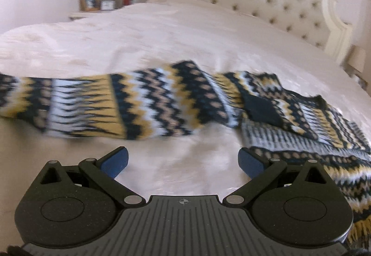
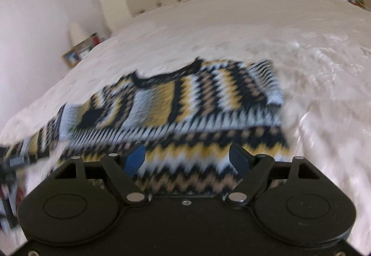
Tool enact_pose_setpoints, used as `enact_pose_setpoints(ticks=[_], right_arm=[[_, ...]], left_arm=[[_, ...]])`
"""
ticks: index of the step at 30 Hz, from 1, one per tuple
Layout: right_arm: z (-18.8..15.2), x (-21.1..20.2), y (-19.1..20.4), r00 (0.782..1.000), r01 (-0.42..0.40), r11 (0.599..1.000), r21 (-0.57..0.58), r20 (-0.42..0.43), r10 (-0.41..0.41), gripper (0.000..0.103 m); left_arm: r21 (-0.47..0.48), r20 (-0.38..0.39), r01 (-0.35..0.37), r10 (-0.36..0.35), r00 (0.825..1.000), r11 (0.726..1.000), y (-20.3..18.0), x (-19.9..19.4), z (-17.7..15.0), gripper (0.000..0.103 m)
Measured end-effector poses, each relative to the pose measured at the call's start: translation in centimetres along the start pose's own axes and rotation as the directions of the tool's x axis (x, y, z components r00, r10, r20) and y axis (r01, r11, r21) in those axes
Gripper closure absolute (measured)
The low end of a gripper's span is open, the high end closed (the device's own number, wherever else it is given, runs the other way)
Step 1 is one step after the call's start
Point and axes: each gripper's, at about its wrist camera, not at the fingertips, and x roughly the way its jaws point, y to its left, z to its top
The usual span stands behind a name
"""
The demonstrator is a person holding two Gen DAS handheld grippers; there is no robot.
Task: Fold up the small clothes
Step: 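Move the left tool to the other sleeve cuff and grasp it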
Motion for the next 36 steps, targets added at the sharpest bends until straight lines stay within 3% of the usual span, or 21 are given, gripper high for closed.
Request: enact_pose_setpoints(ticks=[4, 8, 13, 17, 21, 27, 33, 34, 35, 36], right_arm=[[-1.7, -0.5, 0.0, 0.998, -0.044, 0.997, -0.063, 0.038, 0.047, 0.021], [-2.3, -0.9, -0.1, 0.993, -0.089, 0.995, -0.047, 0.07, 0.092, 0.02], [-0.8, -1.6, 1.3, 0.985, -0.149, 0.979, -0.138, 0.065, 0.159, 0.017], [1.9, -1.9, 1.7, 0.969, -0.226, 0.964, -0.138, 0.071, 0.237, 0.014], [4.5, -1.7, 2.3, 0.953, -0.283, 0.949, -0.137, 0.069, 0.294, 0.013], [6.7, -0.4, 4.2, 0.935, -0.336, 0.922, -0.194, 0.052, 0.352, 0.013], [4.9, 0.2, 3.4, 0.926, -0.357, 0.919, -0.165, 0.064, 0.371, 0.013], [4.4, 0.5, 3.0, 0.929, -0.354, 0.923, -0.153, 0.055, 0.365, 0.013], [4.2, 0.8, 2.6, 0.934, -0.347, 0.926, -0.148, 0.041, 0.356, 0.013], [3.9, 1.1, 2.2, 0.941, -0.331, 0.932, -0.147, 0.029, 0.338, 0.013]], left_arm=[[-0.01, 0.027, -0.085, 0.085, 0.996, 0.996, 1.9, -2.4, 1.1, 0.001], [-0.034, 0.025, -0.146, 0.147, 0.989, 0.989, 4.0, -4.1, 2.5, 0.001], [-0.114, 0.0, -0.233, 0.234, 0.972, 0.966, 7.5, -5.4, 4.2, 0.001], [-0.212, -0.024, -0.286, 0.288, 0.957, 0.934, 10.3, -5.8, 5.4, 0.001], [-0.307, -0.032, -0.348, 0.356, 0.934, 0.886, 12.7, -5.9, 5.9, 0.001], [-0.391, -0.083, -0.366, 0.364, 0.928, 0.844, 14.8, -4.5, 5.5, 0.001], [-0.382, -0.058, -0.399, 0.409, 0.91, 0.833, 15.5, -3.2, 5.9, 0.002], [-0.382, -0.055, -0.408, 0.421, 0.906, 0.829, 15.5, -2.9, 6.1, 0.009], [-0.379, -0.053, -0.421, 0.434, 0.899, 0.824, 15.5, -2.7, 6.2, 0.024], [-0.372, -0.063, -0.445, 0.456, 0.888, 0.814, 15.5, -2.4, 6.3, 0.031]])
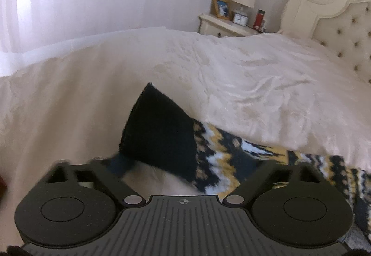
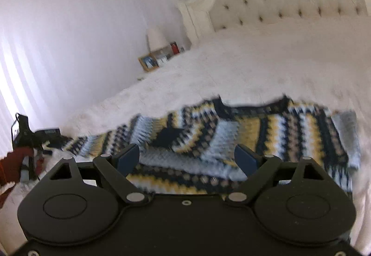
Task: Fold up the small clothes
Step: 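Move the left tool to the other sleeve cuff and grasp it, then lift the held sleeve and lay it across the body, open left tool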
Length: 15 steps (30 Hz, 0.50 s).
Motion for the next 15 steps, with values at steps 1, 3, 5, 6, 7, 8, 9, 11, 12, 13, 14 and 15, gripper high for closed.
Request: enact_pose_setpoints(ticks=[1, 3, 5, 6, 7, 8, 9, 11, 12, 13, 14, 15], right_arm=[[-0.4, 0.1, -0.4, 1.0, 0.02, 1.0, 0.001, -0.008, -0.02, 0.013], [-0.8, 0.1, -1.3, 0.999, 0.042, 0.999, 0.022, -0.018, -0.042, 0.013], [-1.0, 0.2, -2.3, 0.998, 0.054, 0.997, 0.061, -0.033, -0.052, 0.013], [-1.0, 0.2, -2.7, 0.997, 0.064, 0.995, 0.077, -0.043, -0.061, 0.013], [-1.0, 0.3, -3.0, 0.996, 0.074, 0.994, 0.086, -0.048, -0.07, 0.013], [-1.0, 0.3, -3.2, 0.995, 0.083, 0.992, 0.09, -0.054, -0.079, 0.013], [-1.1, 0.3, -3.5, 0.994, 0.092, 0.992, 0.091, -0.06, -0.087, 0.013], [-1.1, 0.3, -3.8, 0.991, 0.111, 0.99, 0.091, -0.08, -0.103, 0.013], [-1.1, 0.4, -4.0, 0.989, 0.12, 0.988, 0.092, -0.092, -0.112, 0.013], [-1.1, 0.4, -4.1, 0.987, 0.13, 0.987, 0.094, -0.103, -0.12, 0.013], [-1.2, 0.4, -4.2, 0.986, 0.137, 0.986, 0.095, -0.111, -0.126, 0.013], [-1.2, 0.4, -4.4, 0.984, 0.145, 0.985, 0.094, -0.121, -0.134, 0.013]], left_arm=[[0.007, -0.001, -0.025, 0.025, 1.0, 1.0, -0.2, 0.1, 0.1, 0.047], [0.027, 0.003, -0.032, 0.032, 0.999, 0.999, -0.6, 0.1, 0.3, 0.066], [0.031, 0.025, -0.047, 0.046, 0.999, 0.998, -1.0, -0.3, 0.5, 0.09], [0.027, 0.027, -0.028, 0.027, 0.999, 0.999, -1.1, -0.7, 0.8, 0.09], [0.025, 0.024, -0.005, 0.004, 1.0, 1.0, -1.4, -0.9, 1.0, 0.098], [0.027, 0.019, 0.027, -0.027, 0.999, 0.999, -1.8, -1.4, 1.4, 0.098], [0.035, 0.019, 0.055, -0.055, 0.998, 0.998, -2.5, -2.1, 1.8, 0.098], [0.069, 0.037, 0.106, -0.108, 0.993, 0.992, -4.4, -3.7, 2.4, 0.098], [0.094, 0.05, 0.137, -0.142, 0.989, 0.986, -5.6, -4.7, 2.8, 0.098], [0.114, 0.06, 0.162, -0.17, 0.984, 0.98, -6.7, -5.5, 3.1, 0.098], [0.136, 0.07, 0.196, -0.206, 0.976, 0.971, -8.0, -6.6, 3.4, 0.098], [0.153, 0.079, 0.228, -0.242, 0.967, 0.962, -9.3, -7.6, 3.7, 0.098]])
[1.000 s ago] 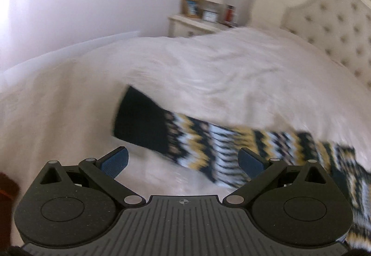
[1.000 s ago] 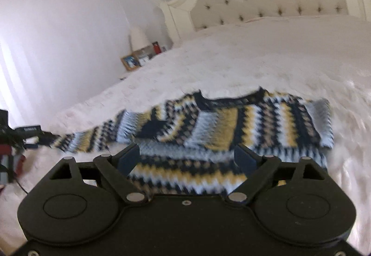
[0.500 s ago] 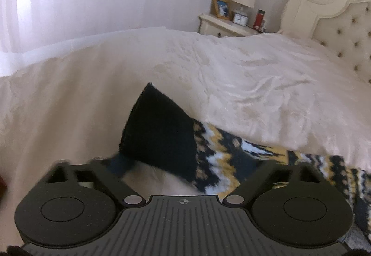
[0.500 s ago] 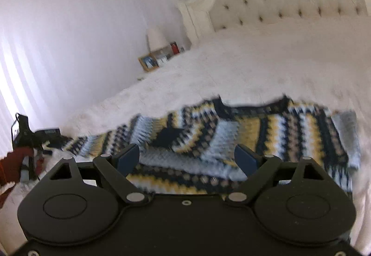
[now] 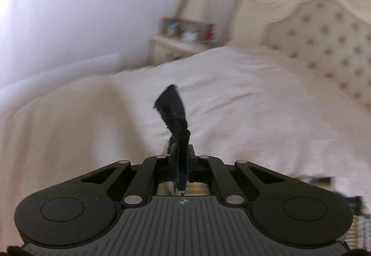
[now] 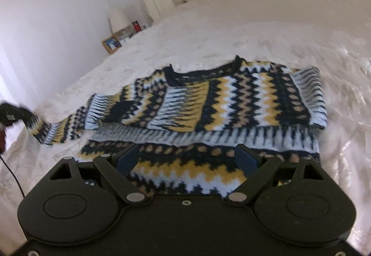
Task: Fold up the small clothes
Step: 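Lift the held sleeve and lay it across the body, open left tool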
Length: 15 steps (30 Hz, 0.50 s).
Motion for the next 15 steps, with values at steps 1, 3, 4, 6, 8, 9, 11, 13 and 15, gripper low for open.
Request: enact_pose_setpoints(ticks=[1, 3, 4, 6, 8, 9, 11, 13, 15], right_arm=[[-0.1, 0.0, -0.1, 1.0, 0.006, 1.0, -0.001, -0.006, -0.006, 0.013], [-0.1, -0.1, -0.4, 1.0, 0.015, 1.0, -0.001, -0.014, -0.015, 0.013], [-0.1, -0.3, -0.5, 1.0, 0.018, 1.0, 0.0, -0.016, -0.018, 0.013], [0.0, -0.6, -0.7, 1.0, 0.019, 1.0, 0.003, -0.016, -0.019, 0.013], [0.2, -0.8, -0.8, 1.0, 0.018, 1.0, 0.008, -0.01, -0.018, 0.013], [0.3, -1.0, -0.9, 1.0, 0.019, 1.0, 0.011, -0.006, -0.019, 0.013], [0.6, -1.5, -1.2, 1.0, 0.024, 1.0, 0.017, 0.002, -0.024, 0.013], [0.8, -1.8, -1.5, 1.0, 0.029, 0.999, 0.025, 0.009, -0.029, 0.013], [1.1, -2.0, -1.9, 0.999, 0.033, 0.999, 0.038, 0.016, -0.033, 0.013]], left_arm=[[0.015, 0.013, 0.042, -0.042, 0.999, 0.999, -1.8, -0.7, 0.7, 0.098], [0.04, 0.032, 0.118, -0.119, 0.992, 0.992, -4.8, -2.2, 1.7, 0.098], [0.057, 0.04, 0.16, -0.162, 0.986, 0.986, -6.4, -2.9, 2.2, 0.098], [0.102, 0.049, 0.235, -0.24, 0.969, 0.967, -9.7, -4.2, 3.0, 0.098], [0.154, 0.054, 0.295, -0.306, 0.95, 0.943, -13.1, -5.4, 3.5, 0.098], [0.176, 0.051, 0.323, -0.336, 0.94, 0.93, -14.7, -5.8, 3.5, 0.098], [0.215, 0.039, 0.374, -0.391, 0.92, 0.902, -17.6, -6.5, 3.6, 0.098], [0.246, 0.021, 0.422, -0.44, 0.898, 0.872, -20.4, -6.7, 2.9, 0.098], [0.265, 0.003, 0.461, -0.479, 0.878, 0.847, -22.8, -6.8, 1.9, 0.098]])
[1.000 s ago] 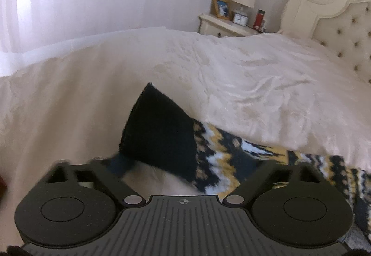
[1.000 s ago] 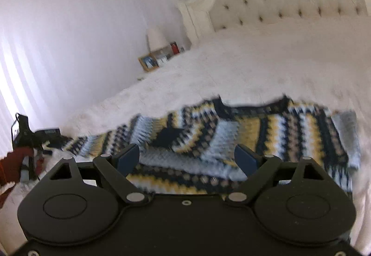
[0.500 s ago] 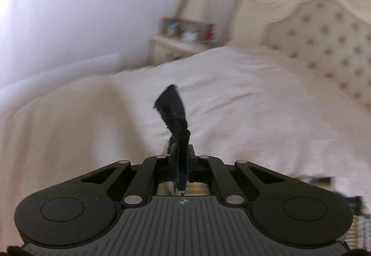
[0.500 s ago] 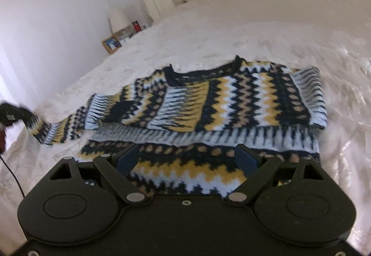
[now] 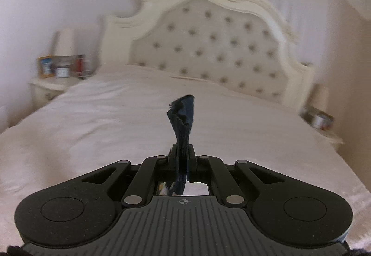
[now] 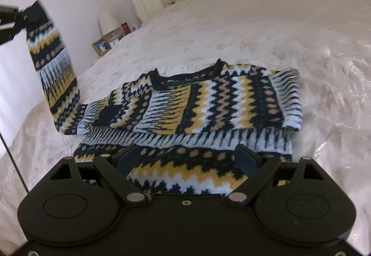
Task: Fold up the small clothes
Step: 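Lift the held sleeve and lay it across the body, open left tool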
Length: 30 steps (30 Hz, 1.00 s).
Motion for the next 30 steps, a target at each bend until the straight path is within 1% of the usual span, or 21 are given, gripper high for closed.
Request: enact_pose_setpoints(ticks=[2, 4, 9, 13, 18, 21, 22, 23, 24, 25, 27, 30], right_arm=[[0.3, -0.3, -0.5, 1.0, 0.007, 1.0, 0.016, 0.007, -0.007, 0.013], [0.5, -0.6, -1.1, 1.0, 0.015, 0.999, 0.03, 0.017, -0.016, 0.013], [1.3, -1.8, -2.9, 0.998, 0.035, 0.996, 0.086, 0.053, -0.04, 0.013], [1.7, -2.4, -4.5, 0.994, 0.067, 0.99, 0.128, 0.074, -0.077, 0.013], [2.0, -2.8, -6.2, 0.991, 0.086, 0.979, 0.186, 0.081, -0.103, 0.013], [2.1, -3.2, -6.8, 0.99, 0.089, 0.975, 0.205, 0.088, -0.109, 0.013], [2.2, -3.3, -7.0, 0.99, 0.089, 0.973, 0.212, 0.092, -0.11, 0.013], [2.2, -3.4, -7.2, 0.989, 0.089, 0.972, 0.218, 0.095, -0.112, 0.013], [2.2, -3.5, -7.4, 0.989, 0.091, 0.97, 0.224, 0.097, -0.115, 0.013], [2.2, -3.7, -7.6, 0.988, 0.094, 0.969, 0.23, 0.1, -0.12, 0.013], [2.3, -3.9, -8.1, 0.986, 0.1, 0.965, 0.242, 0.105, -0.129, 0.013], [2.4, -4.0, -8.8, 0.984, 0.109, 0.96, 0.259, 0.111, -0.142, 0.013]], left_arm=[[0.009, -0.018, 0.049, -0.048, 0.999, 0.999, -1.9, 1.1, -1.2, 0.098], [0.014, -0.042, 0.081, -0.08, 0.996, 0.997, -2.8, 2.3, -2.6, 0.098], [0.003, -0.115, 0.154, -0.153, 0.982, 0.988, -6.2, 5.5, -5.9, 0.098], [0.006, -0.172, 0.179, -0.175, 0.969, 0.984, -8.1, 7.7, -8.8, 0.098], [0.064, -0.227, 0.188, -0.169, 0.959, 0.98, -10.0, 9.5, -11.2, 0.097], [0.094, -0.261, 0.208, -0.178, 0.949, 0.974, -11.8, 11.2, -12.1, 0.096], [0.098, -0.275, 0.22, -0.187, 0.943, 0.97, -12.2, 11.6, -12.4, 0.095], [0.095, -0.29, 0.238, -0.201, 0.935, 0.967, -12.3, 12.0, -12.6, 0.089], [0.088, -0.306, 0.253, -0.215, 0.927, 0.964, -12.4, 12.3, -12.9, 0.083], [0.082, -0.313, 0.26, -0.223, 0.923, 0.962, -12.7, 12.4, -13.2, 0.073], [0.08, -0.316, 0.274, -0.237, 0.919, 0.958, -12.6, 12.3, -13.3, 0.071], [0.1, -0.311, 0.279, -0.236, 0.921, 0.955, -12.5, 11.7, -13.3, 0.068]])
